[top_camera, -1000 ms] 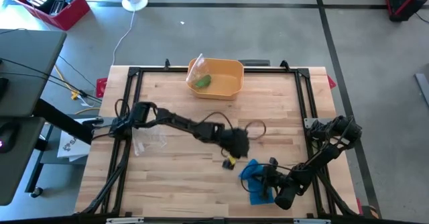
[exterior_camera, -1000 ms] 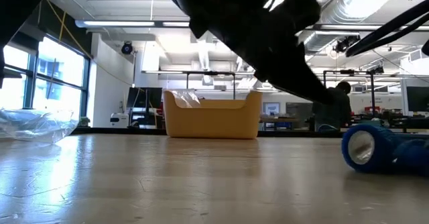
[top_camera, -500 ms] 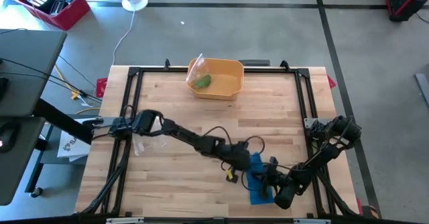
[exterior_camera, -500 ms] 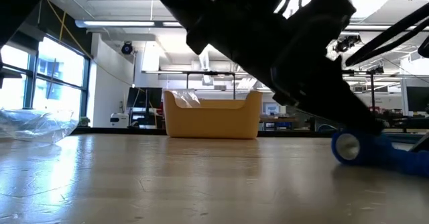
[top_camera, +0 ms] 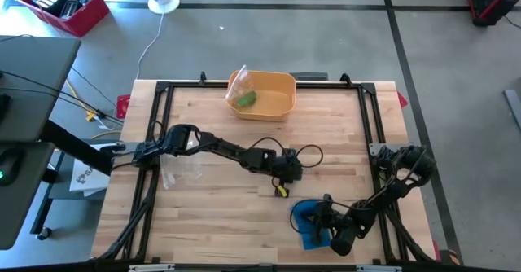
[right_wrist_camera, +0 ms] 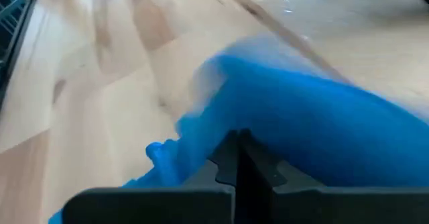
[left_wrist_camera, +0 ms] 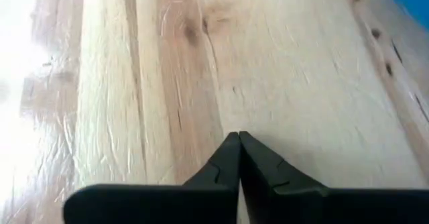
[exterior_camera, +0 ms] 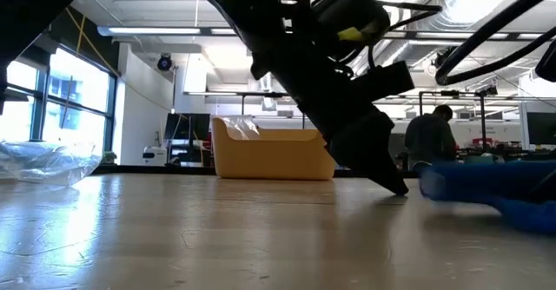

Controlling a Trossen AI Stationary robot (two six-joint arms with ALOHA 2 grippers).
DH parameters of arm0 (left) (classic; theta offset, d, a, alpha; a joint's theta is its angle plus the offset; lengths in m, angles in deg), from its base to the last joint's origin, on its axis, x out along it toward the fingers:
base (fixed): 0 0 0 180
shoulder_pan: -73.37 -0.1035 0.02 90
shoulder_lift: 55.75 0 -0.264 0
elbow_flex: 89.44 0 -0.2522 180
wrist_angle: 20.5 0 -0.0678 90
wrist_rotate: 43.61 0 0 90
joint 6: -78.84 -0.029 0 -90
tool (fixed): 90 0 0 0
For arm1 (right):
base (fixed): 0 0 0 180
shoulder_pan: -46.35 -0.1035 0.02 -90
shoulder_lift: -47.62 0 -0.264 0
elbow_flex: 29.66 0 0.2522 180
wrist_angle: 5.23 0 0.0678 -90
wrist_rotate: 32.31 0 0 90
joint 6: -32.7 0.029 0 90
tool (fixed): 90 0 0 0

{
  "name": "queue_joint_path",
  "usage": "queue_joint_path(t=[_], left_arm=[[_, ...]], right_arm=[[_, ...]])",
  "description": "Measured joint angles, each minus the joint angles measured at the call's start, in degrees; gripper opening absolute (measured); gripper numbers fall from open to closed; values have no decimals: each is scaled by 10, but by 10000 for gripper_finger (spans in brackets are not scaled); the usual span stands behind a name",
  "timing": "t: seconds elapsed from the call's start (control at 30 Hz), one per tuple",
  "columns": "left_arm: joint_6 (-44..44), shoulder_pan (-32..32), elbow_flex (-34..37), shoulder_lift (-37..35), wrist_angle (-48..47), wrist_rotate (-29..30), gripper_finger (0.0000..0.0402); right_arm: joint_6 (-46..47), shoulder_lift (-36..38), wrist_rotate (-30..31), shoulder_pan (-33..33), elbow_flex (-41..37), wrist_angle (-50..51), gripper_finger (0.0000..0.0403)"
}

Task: Roll bandage
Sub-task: Roll the blue bandage

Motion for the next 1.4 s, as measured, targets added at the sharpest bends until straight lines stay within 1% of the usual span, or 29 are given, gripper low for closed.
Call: queue_joint_path(t=[0.13, 0.2, 0.27, 0.33, 0.37, 0.47, 0.57, 0.67, 0.77, 0.9, 0.93, 1.17, 1.4], left_arm=[[-5, -1, 0, 0, 2, -5, 0], [-5, 3, 2, -10, 1, -1, 0], [-6, 9, 3, -25, -9, -1, 0], [-11, 22, 7, -44, -33, -12, 0], [-15, 30, 7, -54, -31, -17, 0], [-8, 59, 4, -79, -14, -69, 0], [2, 82, 2, -73, 8, -133, 0], [4, 94, 5, -47, 46, -147, 0], [13, 99, 3, -34, 82, -140, 0], [37, 96, 2, -23, 66, -64, 0], [39, 90, 2, -24, 59, -59, 0], [31, 57, -1, -26, 2, -39, 0], [6, 38, -1, -26, -18, -38, 0]], right_arm=[[-14, -2, -4, -3, 23, 28, 0], [-27, -1, 10, -3, 30, 31, 0], [-32, 1, 25, -1, 32, 32, 0], [-18, 2, 24, 4, 32, 32, 0], [-10, 2, 25, 8, 32, 33, 0], [3, 2, 29, 17, 32, 36, 0], [8, 2, 34, 24, 32, 37, 0], [8, 4, 51, 31, 31, 36, 0], [6, 4, 66, 41, 31, 27, 0], [-16, 4, 49, 53, 30, 9, 0], [-19, 4, 43, 54, 31, 0, 0], [-22, 5, 37, 54, 31, 1, 0], [-47, 8, -13, 58, 32, -1, 0]])
